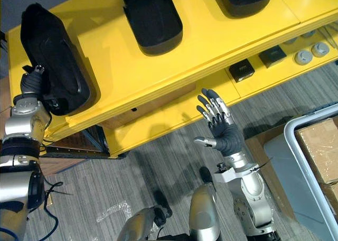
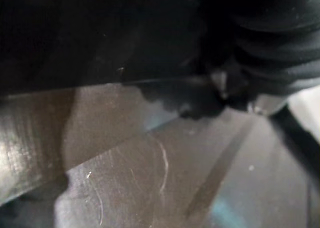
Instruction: Walk over and take plastic housings, then place them on the shelf
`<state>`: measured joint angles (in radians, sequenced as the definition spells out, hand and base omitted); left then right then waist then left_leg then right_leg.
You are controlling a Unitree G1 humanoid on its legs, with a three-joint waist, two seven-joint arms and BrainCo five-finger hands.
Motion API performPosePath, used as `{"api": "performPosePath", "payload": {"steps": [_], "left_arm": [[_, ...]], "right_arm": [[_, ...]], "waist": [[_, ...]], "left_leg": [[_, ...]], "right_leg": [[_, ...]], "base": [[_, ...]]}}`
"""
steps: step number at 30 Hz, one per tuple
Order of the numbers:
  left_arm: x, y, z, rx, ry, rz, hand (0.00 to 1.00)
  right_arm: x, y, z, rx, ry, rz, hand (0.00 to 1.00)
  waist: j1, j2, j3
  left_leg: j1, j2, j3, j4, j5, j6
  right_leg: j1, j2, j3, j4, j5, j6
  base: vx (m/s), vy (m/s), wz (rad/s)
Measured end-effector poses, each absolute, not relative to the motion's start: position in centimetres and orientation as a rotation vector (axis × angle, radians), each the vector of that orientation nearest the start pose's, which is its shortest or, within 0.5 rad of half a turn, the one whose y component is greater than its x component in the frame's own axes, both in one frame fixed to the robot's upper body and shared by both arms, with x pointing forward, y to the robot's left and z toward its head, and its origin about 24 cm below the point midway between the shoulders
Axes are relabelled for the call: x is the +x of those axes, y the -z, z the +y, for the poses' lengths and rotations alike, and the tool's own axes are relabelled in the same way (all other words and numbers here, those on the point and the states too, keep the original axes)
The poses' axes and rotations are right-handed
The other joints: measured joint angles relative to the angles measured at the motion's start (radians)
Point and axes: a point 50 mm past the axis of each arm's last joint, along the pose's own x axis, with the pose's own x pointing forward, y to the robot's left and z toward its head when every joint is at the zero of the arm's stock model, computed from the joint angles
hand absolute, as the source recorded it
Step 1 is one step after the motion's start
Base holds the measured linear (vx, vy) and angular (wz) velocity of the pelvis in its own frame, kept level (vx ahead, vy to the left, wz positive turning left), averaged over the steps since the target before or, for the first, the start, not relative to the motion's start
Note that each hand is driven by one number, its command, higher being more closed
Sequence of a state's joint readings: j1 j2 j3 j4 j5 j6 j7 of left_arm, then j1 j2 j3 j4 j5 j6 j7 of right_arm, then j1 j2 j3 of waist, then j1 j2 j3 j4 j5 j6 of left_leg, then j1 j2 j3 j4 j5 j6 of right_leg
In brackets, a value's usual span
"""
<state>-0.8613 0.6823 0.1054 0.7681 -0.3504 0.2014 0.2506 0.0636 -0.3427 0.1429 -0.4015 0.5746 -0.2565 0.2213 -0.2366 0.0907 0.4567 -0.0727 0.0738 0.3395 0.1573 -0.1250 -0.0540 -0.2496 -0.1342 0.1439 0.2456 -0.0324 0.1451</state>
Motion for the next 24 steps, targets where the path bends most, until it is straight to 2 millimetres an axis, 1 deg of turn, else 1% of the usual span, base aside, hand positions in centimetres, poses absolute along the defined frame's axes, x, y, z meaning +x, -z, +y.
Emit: {"api": "performPosePath", "payload": {"steps": [2,3,12,18,24], "left_arm": [[36.53,-20.22,32.88,0.087,-0.583,-0.044,1.00],[36.53,-20.32,32.92,0.082,-0.593,-0.044,0.00],[36.52,-20.54,33.03,0.033,-0.660,-0.014,0.00],[36.42,-20.40,33.18,0.050,-0.691,0.009,0.00],[36.05,-20.44,33.80,0.063,-0.751,0.021,0.00]], "right_arm": [[21.55,-14.23,-14.98,0.249,-0.474,-0.533,0.00],[21.55,-14.24,-14.99,0.250,-0.473,-0.532,0.00],[21.46,-14.28,-14.79,0.253,-0.483,-0.532,0.00],[21.35,-14.04,-14.84,0.256,-0.479,-0.521,0.00],[21.08,-13.47,-14.93,0.260,-0.472,-0.491,0.00]], "waist": [[0.000,-0.002,0.001],[0.001,-0.002,0.001],[0.003,-0.002,0.001],[0.002,-0.002,0.001],[0.002,-0.002,0.001]], "left_leg": [[-0.004,-0.004,0.003,-0.018,0.013,-0.002],[-0.008,-0.004,0.006,-0.019,0.015,-0.003],[-0.019,-0.008,0.027,-0.020,0.021,-0.002],[-0.017,-0.011,0.029,-0.021,0.025,-0.003],[-0.015,-0.014,0.028,-0.025,0.030,-0.003]], "right_leg": [[-0.018,0.000,0.001,0.011,-0.002,-0.002],[-0.029,0.001,0.003,0.022,-0.003,-0.002],[-0.066,0.000,0.020,0.057,-0.007,-0.001],[-0.066,-0.003,0.020,0.061,-0.007,-0.001],[-0.066,-0.006,0.019,0.064,-0.007,-0.001]], "base": [[-0.04,-0.026,0.00],[0.00,0.000,0.00],[-0.01,-0.002,-0.04],[0.00,0.000,0.00],[0.00,0.000,0.00]]}}
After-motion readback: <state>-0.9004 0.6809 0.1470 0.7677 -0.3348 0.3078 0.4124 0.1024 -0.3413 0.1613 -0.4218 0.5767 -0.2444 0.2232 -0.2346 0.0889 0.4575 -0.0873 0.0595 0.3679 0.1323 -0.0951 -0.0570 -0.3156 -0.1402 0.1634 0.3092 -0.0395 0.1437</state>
